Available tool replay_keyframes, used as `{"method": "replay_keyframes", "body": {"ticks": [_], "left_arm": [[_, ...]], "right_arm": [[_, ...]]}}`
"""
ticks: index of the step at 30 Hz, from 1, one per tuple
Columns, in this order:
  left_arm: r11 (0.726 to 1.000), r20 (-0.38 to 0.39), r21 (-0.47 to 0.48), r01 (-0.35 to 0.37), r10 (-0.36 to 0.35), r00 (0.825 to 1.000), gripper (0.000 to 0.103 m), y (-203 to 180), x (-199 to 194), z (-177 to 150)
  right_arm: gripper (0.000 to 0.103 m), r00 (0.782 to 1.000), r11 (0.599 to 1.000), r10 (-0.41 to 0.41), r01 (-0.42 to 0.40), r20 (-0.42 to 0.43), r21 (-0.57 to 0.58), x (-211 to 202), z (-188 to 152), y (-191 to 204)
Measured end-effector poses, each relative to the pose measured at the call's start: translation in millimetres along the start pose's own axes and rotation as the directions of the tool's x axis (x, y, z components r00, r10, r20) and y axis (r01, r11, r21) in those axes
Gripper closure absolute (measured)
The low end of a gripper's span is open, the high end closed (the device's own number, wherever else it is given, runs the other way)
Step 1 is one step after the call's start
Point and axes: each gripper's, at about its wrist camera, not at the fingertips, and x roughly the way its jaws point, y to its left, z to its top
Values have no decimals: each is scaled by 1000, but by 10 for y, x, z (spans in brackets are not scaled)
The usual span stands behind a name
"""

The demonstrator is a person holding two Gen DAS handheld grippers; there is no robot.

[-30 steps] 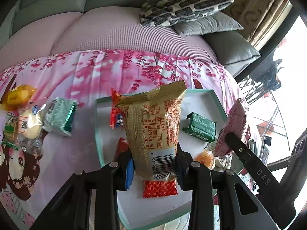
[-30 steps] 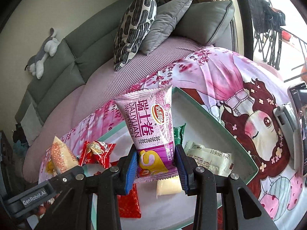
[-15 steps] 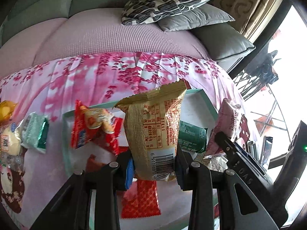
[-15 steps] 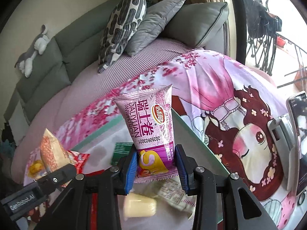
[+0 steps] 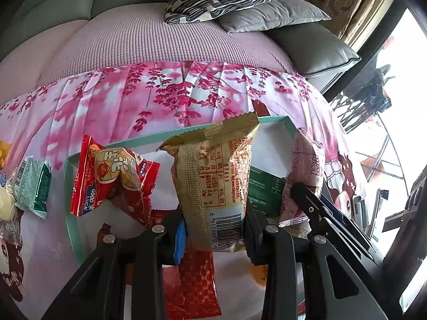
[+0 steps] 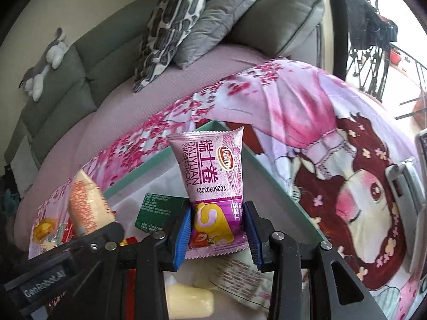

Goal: Organize snacks
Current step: 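Lower both packs into the tray and open both tools to release them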

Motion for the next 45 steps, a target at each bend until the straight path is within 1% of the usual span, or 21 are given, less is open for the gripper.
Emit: {"method": "replay_keyframes", "body": {"ticks": [4,8,9,11,12,14,16,20,25,28,29,31,35,45], "left_arm": [[1000,-2,0,-2,2,1000,66,1,13,0],[1000,-7,1,-2,2,1000,66,-6,29,-4],[1000,-8,-1,-1,1,1000,65,-5,30,-6],[1000,-9,-5,-4,4,1000,62,6,30,-8],[1000,-7,-6,-5,5,1000,58,9,21,-6],[1000,-1,-9,-11,11,1000,54,20,-10,5],[1000,4,-13,-13,13,1000,52,31,-52,18],[999,3,-22,-25,25,1000,47,52,-135,34],[999,10,-24,-41,42,999,43,62,-284,48],[998,13,-21,-62,63,998,41,60,-350,48],[998,14,-21,-67,67,998,38,61,-365,50],[997,18,-20,-80,80,997,35,65,-400,50],[995,22,-22,-93,94,995,35,88,-449,49],[989,35,-36,-146,147,988,34,178,-526,52]], "right_arm": [[62,1000,1000,4,-4,-2,-21,8,-9,59],[60,1000,1000,-10,10,-5,-29,8,-6,69],[59,1000,999,-13,13,-7,-32,12,1,68],[49,1000,999,-25,24,-14,-41,17,1,79],[48,999,998,-37,36,-16,-45,17,0,83],[45,999,998,-39,38,-21,-44,12,1,79],[43,999,999,-36,35,-27,-39,-3,4,74],[33,997,997,-61,59,-38,-51,-51,3,93],[25,996,996,-80,77,-50,-53,-141,4,109],[23,994,995,-91,88,-59,-55,-193,-1,120],[23,994,995,-91,88,-61,-54,-199,-1,121],[23,993,995,-89,86,-72,-48,-219,-5,116],[23,992,994,-104,100,-78,-51,-262,-12,113],[23,992,994,-100,96,-74,-52,-300,-8,121]]}}
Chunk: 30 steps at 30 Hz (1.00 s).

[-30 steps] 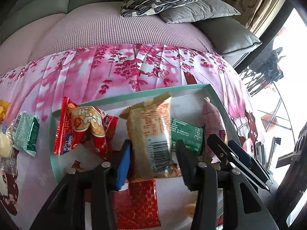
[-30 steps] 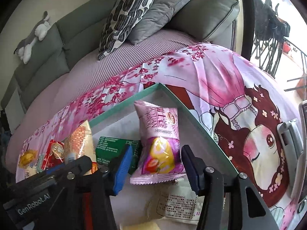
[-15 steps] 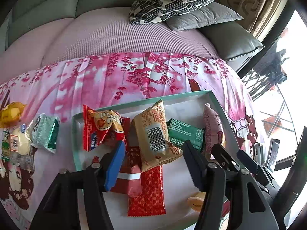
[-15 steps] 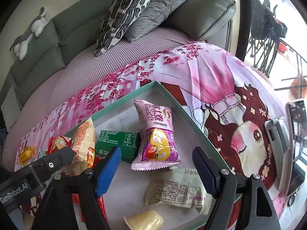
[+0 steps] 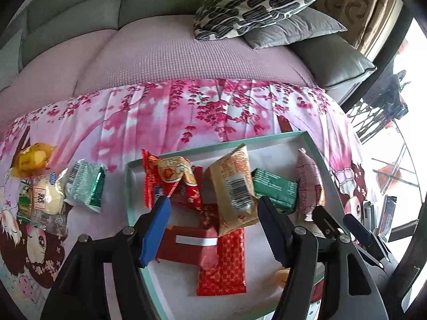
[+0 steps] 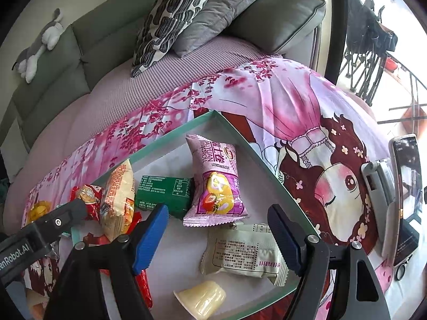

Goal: Organize snacks
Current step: 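Lower both packs into the tray and open both tools to release them, then move both open tools back over the remaining snack pile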

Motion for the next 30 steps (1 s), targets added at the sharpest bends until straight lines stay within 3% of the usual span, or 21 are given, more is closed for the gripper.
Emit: {"method": "replay_keyframes", "body": {"ticks": [7,10,15,19,24,26,30], "left_arm": [[998,13,-10,-65,65,998,33,120,6,6],[995,19,-22,-94,94,995,21,192,11,16],[990,35,-40,-132,133,990,20,319,7,33],[987,29,-63,-150,152,988,19,432,59,27],[980,14,-111,-165,167,986,18,573,128,22],[976,7,-119,-183,186,983,4,610,164,20],[972,5,-136,-191,194,981,4,680,198,11]], "right_arm": [[22,1000,1000,4,-4,4,2,5,2,5],[21,1000,1000,6,-6,6,-1,11,1,22],[16,1000,1000,9,-9,10,-2,22,4,38],[0,1000,1000,11,-11,28,-2,12,4,45],[0,999,1000,21,-21,45,6,-8,10,41],[0,999,1000,20,-20,45,7,-9,12,34],[0,999,1000,21,-22,44,6,-16,9,40]]}}
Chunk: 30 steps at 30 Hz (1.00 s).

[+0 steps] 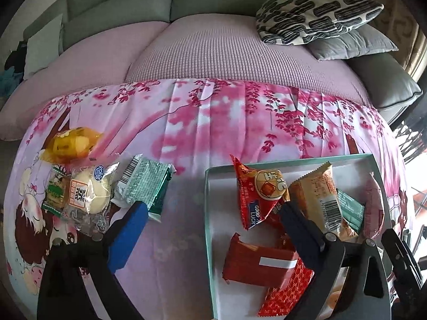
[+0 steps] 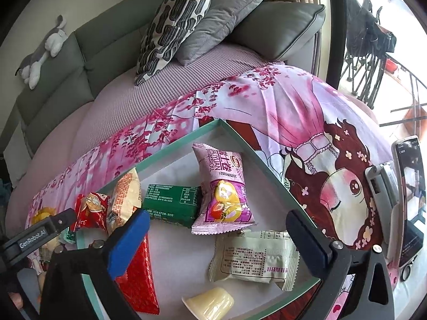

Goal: Organize snacks
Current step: 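Move both open tools back over the remaining snack pile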

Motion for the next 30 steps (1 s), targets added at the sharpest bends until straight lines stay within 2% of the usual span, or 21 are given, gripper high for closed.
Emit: {"method": "replay_keyframes", "body": {"ticks": [9,15,20,25,30], "left_arm": [[999,4,-19,30,-30,1000,4,64,-49,-5],[1000,-11,-5,-24,24,1000,4,91,-86,-26],[998,7,-27,-60,60,998,4,206,-159,-51],[989,19,-37,-145,145,989,4,383,-215,-107],[982,-27,-69,-175,174,984,4,619,-175,-213]], "right_arm": [[0,1000,1000,1,-1,-8,-18,-38,-28,90],[0,1000,999,2,-3,-16,-46,-78,-72,192],[0,1000,998,11,-12,-13,-66,-142,-124,290],[0,999,996,38,-39,-14,-85,-203,-190,430],[0,998,992,53,-56,-23,-114,-235,-279,602]]}}
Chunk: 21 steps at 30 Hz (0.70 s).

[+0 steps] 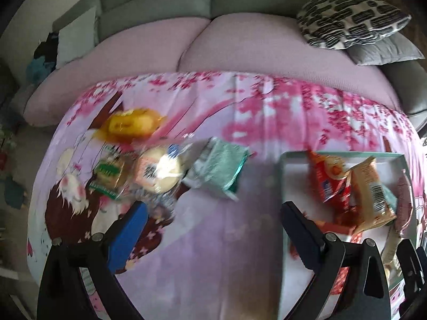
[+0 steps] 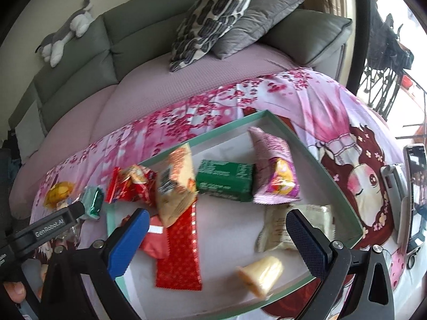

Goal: Organize snacks
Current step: 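Move both open tools back over the remaining snack pile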

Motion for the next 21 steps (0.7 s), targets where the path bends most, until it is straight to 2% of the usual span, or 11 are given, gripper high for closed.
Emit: {"method": "replay_keyframes", "body": {"ticks": [8,21], "left_arm": [[998,-61,-67,-10,6,998,4,411,84,-92],[982,-35,-187,6,-13,999,4,1251,20,-203]], "right_arm": [[0,999,998,44,-45,-17,-39,9,-109,300],[0,991,979,131,-134,-30,-154,5,-276,1018]]}}
